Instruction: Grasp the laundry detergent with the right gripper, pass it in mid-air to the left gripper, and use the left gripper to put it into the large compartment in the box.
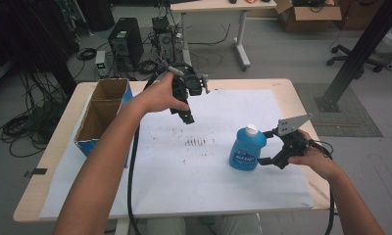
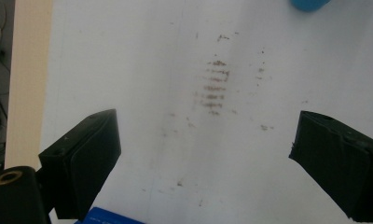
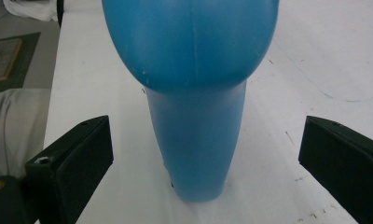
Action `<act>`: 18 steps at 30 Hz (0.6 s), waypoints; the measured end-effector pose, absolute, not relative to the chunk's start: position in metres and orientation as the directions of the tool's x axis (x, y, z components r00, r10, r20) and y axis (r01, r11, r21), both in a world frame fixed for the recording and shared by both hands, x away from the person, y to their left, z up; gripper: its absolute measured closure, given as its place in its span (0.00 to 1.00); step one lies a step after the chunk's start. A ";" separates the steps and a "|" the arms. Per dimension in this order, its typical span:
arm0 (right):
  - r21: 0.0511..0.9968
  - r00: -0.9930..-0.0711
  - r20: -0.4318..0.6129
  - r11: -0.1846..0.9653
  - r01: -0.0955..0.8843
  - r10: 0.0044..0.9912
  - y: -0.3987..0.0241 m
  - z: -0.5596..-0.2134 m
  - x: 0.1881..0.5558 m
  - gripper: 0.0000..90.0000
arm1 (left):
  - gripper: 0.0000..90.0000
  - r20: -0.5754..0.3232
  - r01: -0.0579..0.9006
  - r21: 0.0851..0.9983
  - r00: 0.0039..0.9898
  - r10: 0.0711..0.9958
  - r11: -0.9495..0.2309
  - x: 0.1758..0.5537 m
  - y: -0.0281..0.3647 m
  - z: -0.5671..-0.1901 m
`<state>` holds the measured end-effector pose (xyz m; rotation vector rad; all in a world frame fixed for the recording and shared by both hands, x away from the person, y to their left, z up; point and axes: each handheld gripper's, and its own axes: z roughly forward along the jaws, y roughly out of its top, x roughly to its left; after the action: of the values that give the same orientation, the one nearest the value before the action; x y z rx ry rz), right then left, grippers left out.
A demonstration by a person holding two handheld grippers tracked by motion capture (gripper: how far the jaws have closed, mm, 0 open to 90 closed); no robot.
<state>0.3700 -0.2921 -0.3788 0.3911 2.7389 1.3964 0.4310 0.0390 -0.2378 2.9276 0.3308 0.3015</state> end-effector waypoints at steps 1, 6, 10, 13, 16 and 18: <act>0.805 -0.968 0.073 0.558 0.200 0.241 -0.292 -0.380 0.370 0.03 | 0.09 0.179 0.200 0.196 0.955 0.235 -0.960 0.431 0.039 -0.238; 0.817 -0.968 0.052 0.547 0.182 0.244 -0.290 -0.383 0.368 0.03 | 0.09 0.180 0.203 0.195 0.955 0.238 -0.960 0.430 0.040 -0.237; 0.826 -0.969 0.046 0.536 0.174 0.244 -0.289 -0.387 0.369 0.04 | 0.09 0.177 0.208 0.195 0.954 0.243 -0.959 0.431 0.042 -0.238; 0.832 -0.968 0.051 0.526 0.178 0.247 -0.289 -0.390 0.369 0.04 | 0.09 0.175 0.212 0.196 0.953 0.246 -0.958 0.431 0.043 -0.239; 0.838 -0.966 0.055 0.515 0.182 0.251 -0.288 -0.393 0.370 0.03 | 0.09 0.173 0.212 0.194 0.954 0.246 -0.958 0.432 0.043 -0.240; 0.840 -0.966 0.045 0.513 0.175 0.255 -0.287 -0.393 0.370 0.03 | 0.09 0.172 0.210 0.194 0.954 0.244 -0.958 0.432 0.043 -0.240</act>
<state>0.3697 -0.2868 -0.3933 0.3788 2.6589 1.4609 0.4324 0.0429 -0.2397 2.9333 0.3432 0.2905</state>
